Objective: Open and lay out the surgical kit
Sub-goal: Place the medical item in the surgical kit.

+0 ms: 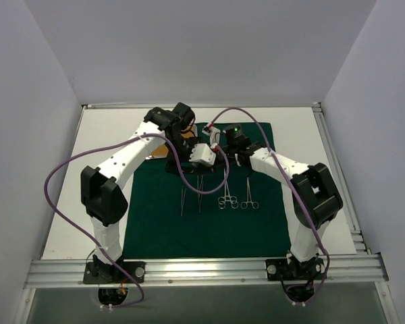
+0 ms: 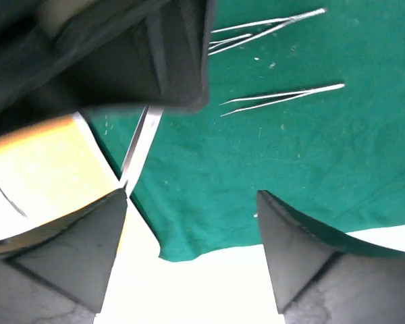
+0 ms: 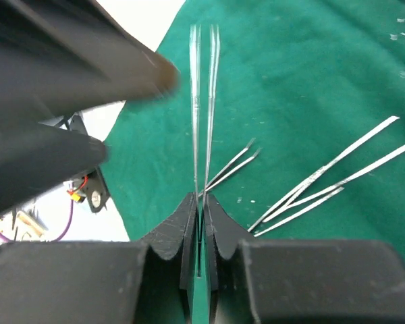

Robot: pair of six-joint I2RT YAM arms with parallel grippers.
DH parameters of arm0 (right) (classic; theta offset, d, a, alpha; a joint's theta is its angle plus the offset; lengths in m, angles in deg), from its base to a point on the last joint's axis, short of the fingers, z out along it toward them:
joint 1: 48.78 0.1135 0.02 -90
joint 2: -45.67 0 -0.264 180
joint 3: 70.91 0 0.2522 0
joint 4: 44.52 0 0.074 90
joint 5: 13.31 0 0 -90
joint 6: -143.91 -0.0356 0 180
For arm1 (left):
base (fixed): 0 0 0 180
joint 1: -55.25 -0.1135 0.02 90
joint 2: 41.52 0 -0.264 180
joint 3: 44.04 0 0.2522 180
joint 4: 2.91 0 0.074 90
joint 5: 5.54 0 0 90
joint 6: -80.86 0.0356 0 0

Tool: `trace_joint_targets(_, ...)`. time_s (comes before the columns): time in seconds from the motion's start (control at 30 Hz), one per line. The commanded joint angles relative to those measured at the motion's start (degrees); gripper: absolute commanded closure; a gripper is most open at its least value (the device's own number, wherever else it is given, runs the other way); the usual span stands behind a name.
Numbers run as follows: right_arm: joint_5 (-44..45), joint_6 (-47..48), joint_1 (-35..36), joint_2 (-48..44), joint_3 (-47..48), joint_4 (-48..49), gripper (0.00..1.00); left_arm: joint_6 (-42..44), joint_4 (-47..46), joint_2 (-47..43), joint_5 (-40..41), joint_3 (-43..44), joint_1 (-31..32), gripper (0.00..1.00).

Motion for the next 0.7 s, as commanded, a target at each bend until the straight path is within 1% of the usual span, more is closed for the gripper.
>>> trace_joint_targets(0.0,1.14,-1.24,-1.38,-2.83,-1.28,2.69,1.00,-7.59,-1.82,-0.83,-4.20,4.85,-3.68,0.12)
trace_joint_targets(0.03,1.14,-1.33,-1.73,-3.00,-1.19,2.87,1.00,-11.44,-2.25,-1.01,-5.94,5.55,-4.56,0.06)
trace_joint_targets(0.07,1.14,-1.42,-2.00,-3.35,-1.01,3.22,1.00,-13.65,-2.69,-1.27,-7.09,7.04,-6.83,0.05)
trace_joint_targets(0.1,1.22,-1.51,-2.61,-3.62,-0.66,3.22,1.00,-18.29,-3.31,-2.06,-8.41,7.84,-8.25,0.05)
trace_joint_targets(0.13,1.22,-1.51,-2.88,-3.71,-0.22,3.40,1.00,-21.03,-3.84,-2.76,-11.55,8.63,-9.65,0.05)
trace_joint_targets(0.17,1.31,-1.68,-3.23,-3.97,0.82,3.57,1.00,-23.84,-4.36,-3.46,-13.15,9.24,-12.80,0.06)
trace_joint_targets(0.2,1.31,-1.86,-3.58,-4.23,1.36,4.10,1.00,-27.18,-6.46,-5.47,-15.00,10.03,-14.57,0.07)
trace_joint_targets(0.23,1.31,-2.99,-4.37,-4.41,1.97,4.89,1.00,-33.13,-7.52,-6.62,-17.02,10.30,-16.33,0.09)
trace_joint_targets(0.27,1.14,-3.87,-4.81,-4.85,3.11,7.07,1.00,-35.62,-8.32,-7.68,-21.65,10.57,-18.26,0.15)
trace_joint_targets(0.3,0.70,-4.75,-4.99,-5.11,3.90,8.22,1.00,-38.08,-10.15,-10.04,-23.96,10.48,-21.68,0.19)
trace_joint_targets(0.33,0.61,-5.89,-5.16,-5.12,4.95,10.06,1.00,-41.94,-11.21,-11.28,-25.81,10.05,-23.10,0.23)
trace_joint_targets(0.37,0.35,-6.51,-5.17,-5.29,6.10,11.30,1.00,-43.19,-12.01,-12.42,-28.43,9.43,-24.51,0.31)
trace_joint_targets(0.4,-0.26,-7.47,-5.08,-5.20,8.20,12.61,1.00,-43.81,-13.15,-14.61,-29.68,8.38,-26.35,0.34)
trace_joint_targets(0.43,-1.84,-8.61,-4.99,-5.12,9.09,16.63,1.00,-43.04,-13.51,-15.85,-30.47,5.50,-27.06,0.37)
trace_joint_targets(0.47,-2.64,-11.93,-4.73,-5.03,9.79,19.54,1.00,-42.42,-14.21,-17.08,-31.00,3.56,-27.42,0.39)
trace_joint_targets(0.53,-5.44,-15.64,-4.38,-4.42,11.55,24.90,1.00,-40.58,-18.42,-21.21,-32.23,-1.36,-28.12,0.39)
trace_joint_targets(0.57,-6.07,-17.40,-3.50,-3.46,12.60,27.72,1.00,-40.13,-20.17,-22.44,-33.28,-5.91,-28.21,0.39)
trace_joint_targets(0.6,-6.51,-17.24,-2.97,-2.92,13.83,27.74,1.00,-39.35,-22.02,-24.89,-34.86,-7.87,-28.39,0.38)
trace_joint_targets(0.63,-6.95,-16.72,-2.36,-2.57,16.28,27.57,1.00,-38.90,-26.82,-25.96,-38.36,-9.63,-28.48,0.35)
trace_joint_targets(0.67,-7.39,-16.36,-1.83,-2.13,17.09,27.57,1.00,-39.42,-29.91,-26.75,-39.96,-12.34,-28.48,0.32)
